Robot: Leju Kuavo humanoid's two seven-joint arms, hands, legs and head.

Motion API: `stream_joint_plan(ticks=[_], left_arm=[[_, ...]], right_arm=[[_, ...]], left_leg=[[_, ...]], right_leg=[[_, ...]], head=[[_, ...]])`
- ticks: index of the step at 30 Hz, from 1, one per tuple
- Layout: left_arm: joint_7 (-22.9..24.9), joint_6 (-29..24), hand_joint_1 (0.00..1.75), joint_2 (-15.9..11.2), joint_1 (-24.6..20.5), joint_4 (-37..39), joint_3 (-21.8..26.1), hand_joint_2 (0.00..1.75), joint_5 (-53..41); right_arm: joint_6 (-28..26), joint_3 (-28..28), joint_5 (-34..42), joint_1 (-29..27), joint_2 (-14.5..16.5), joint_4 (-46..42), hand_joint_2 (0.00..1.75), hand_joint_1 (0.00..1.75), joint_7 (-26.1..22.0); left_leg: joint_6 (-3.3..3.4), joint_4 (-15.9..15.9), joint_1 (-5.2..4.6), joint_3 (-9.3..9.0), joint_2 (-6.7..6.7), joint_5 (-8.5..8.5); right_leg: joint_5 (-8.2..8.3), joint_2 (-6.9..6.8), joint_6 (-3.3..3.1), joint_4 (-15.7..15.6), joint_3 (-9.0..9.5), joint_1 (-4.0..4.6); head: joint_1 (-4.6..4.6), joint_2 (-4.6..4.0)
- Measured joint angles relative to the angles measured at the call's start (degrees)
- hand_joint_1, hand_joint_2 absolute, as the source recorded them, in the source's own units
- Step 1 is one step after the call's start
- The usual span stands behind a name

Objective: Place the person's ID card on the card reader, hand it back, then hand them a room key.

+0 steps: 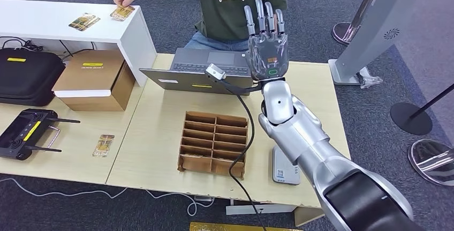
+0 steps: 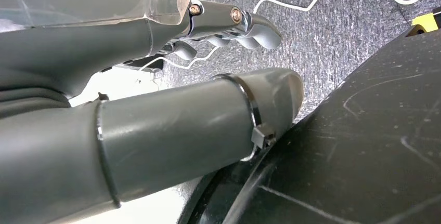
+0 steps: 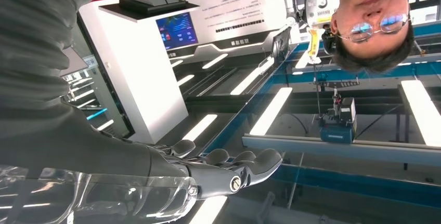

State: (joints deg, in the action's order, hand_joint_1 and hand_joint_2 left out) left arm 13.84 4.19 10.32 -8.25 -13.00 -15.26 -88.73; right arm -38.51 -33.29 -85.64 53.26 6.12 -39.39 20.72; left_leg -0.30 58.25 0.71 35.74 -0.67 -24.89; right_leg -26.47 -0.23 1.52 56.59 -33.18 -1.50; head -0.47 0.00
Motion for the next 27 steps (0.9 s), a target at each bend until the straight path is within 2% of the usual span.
stream_joint_plan(ticks=[11,14,21,27], left_arm=[[0.0,0.0,0.0,0.0,0.0,0.0,0.0,0.0,0.0],[0.0,0.0,0.0,-0.1,0.0,0.0,0.0,0.0,0.0],[0.5,-0.5,0.0,-0.1,0.2,0.0,0.1,0.0,0.5],[1.2,-1.5,0.0,-0.2,0.6,0.0,0.4,0.0,1.3]], right_arm=[[0.0,0.2,0.0,-0.3,0.0,-1.5,1.75,0.0,0.1],[0.0,1.2,0.0,-1.3,0.0,-3.1,1.75,0.0,-1.5],[0.1,10.0,0.0,-8.3,0.7,-11.1,1.75,0.0,-9.0],[1.7,16.4,0.0,-15.9,0.9,-19.1,1.75,0.0,-12.8]], left_leg=[[0.0,0.0,0.0,-0.01,0.01,0.0],[0.0,0.0,0.0,-0.01,0.01,0.0],[-0.01,0.0,0.0,0.01,-0.01,-0.01],[-0.01,0.0,0.0,0.01,-0.01,-0.03]], right_leg=[[0.0,0.0,0.0,0.0,-0.01,0.0],[0.0,0.0,0.0,0.0,0.0,0.0],[-0.01,-0.02,0.0,0.0,0.0,0.0],[-0.01,-0.02,0.0,0.0,0.0,0.0]], head=[[0.0,0.0],[0.0,0.0],[0.0,0.0],[0.01,0.0]])
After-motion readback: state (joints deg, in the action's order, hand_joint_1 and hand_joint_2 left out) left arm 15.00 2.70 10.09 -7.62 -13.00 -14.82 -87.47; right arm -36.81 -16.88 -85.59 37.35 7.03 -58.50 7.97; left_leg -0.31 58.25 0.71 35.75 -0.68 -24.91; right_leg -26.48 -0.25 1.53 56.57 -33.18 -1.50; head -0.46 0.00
